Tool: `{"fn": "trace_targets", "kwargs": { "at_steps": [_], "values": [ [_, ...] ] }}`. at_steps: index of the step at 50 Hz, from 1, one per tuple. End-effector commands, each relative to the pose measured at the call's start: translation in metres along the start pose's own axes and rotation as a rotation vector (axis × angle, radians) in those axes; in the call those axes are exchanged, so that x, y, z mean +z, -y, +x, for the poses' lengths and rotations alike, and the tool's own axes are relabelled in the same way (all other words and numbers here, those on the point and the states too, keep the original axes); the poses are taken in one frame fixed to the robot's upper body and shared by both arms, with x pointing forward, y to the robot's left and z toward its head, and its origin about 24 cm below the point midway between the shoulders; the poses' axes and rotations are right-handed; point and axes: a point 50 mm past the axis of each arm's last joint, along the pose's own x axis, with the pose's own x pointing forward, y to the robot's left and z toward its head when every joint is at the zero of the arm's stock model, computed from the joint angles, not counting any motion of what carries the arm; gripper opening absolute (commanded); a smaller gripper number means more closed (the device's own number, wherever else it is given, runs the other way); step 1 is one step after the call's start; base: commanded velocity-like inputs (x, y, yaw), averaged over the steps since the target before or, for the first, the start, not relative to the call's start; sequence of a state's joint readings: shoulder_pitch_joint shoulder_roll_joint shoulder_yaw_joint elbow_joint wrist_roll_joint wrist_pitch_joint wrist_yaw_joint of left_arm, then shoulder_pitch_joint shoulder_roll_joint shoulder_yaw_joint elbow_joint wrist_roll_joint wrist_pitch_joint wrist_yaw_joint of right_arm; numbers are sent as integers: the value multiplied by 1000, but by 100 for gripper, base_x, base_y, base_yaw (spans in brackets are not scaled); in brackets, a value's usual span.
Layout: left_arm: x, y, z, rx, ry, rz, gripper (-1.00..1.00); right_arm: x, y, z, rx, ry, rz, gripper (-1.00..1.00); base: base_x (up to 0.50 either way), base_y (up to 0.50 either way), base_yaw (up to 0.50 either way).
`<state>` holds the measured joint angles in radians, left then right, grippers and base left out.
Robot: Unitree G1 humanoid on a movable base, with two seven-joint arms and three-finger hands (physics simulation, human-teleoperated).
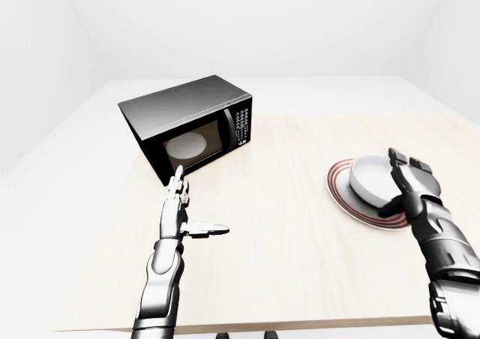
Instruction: Pick up the white bowl and put it on the plate.
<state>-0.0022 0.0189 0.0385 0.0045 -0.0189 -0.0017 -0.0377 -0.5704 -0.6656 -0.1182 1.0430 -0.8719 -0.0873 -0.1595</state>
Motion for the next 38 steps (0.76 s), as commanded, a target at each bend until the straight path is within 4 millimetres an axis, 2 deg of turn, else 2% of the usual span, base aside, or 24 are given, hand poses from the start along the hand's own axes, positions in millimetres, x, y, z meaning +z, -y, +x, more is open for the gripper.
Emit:
{"fn": "trace_targets", "kwargs": {
  "at_steps": [1, 2, 6, 8, 9, 12, 28, 34, 38],
  "values": [
    [0, 0, 0, 0, 0, 0, 100, 16, 45, -1, -80, 108, 74, 100, 0, 0, 0],
    [0, 0, 0, 0, 0, 0, 100, 20, 53, -3, -94, 132, 86, 100, 0, 0, 0],
    [0, 0, 0, 0, 0, 0, 100, 41, 109, -15, -181, 267, 126, 100, 0, 0, 0],
    [0, 0, 0, 0, 0, 0, 100, 45, 124, -20, -202, 300, 129, 100, 0, 0, 0],
    [0, 0, 0, 0, 0, 0, 100, 50, 141, -26, -234, 332, 135, 100, 0, 0, 0],
    [0, 0, 0, 0, 0, 0, 100, 54, 169, -35, -281, 353, 152, 100, 0, 0, 0],
    [0, 0, 0, 0, 0, 0, 100, 52, 229, -69, -396, 396, 204, 100, 0, 0, 0],
    [0, 0, 0, 0, 0, 0, 100, 55, 239, -81, -432, 442, 201, 100, 0, 0, 0],
    [0, 0, 0, 0, 0, 0, 100, 61, 250, -99, -475, 508, 184, 100, 0, 0, 0]
  ]
}}
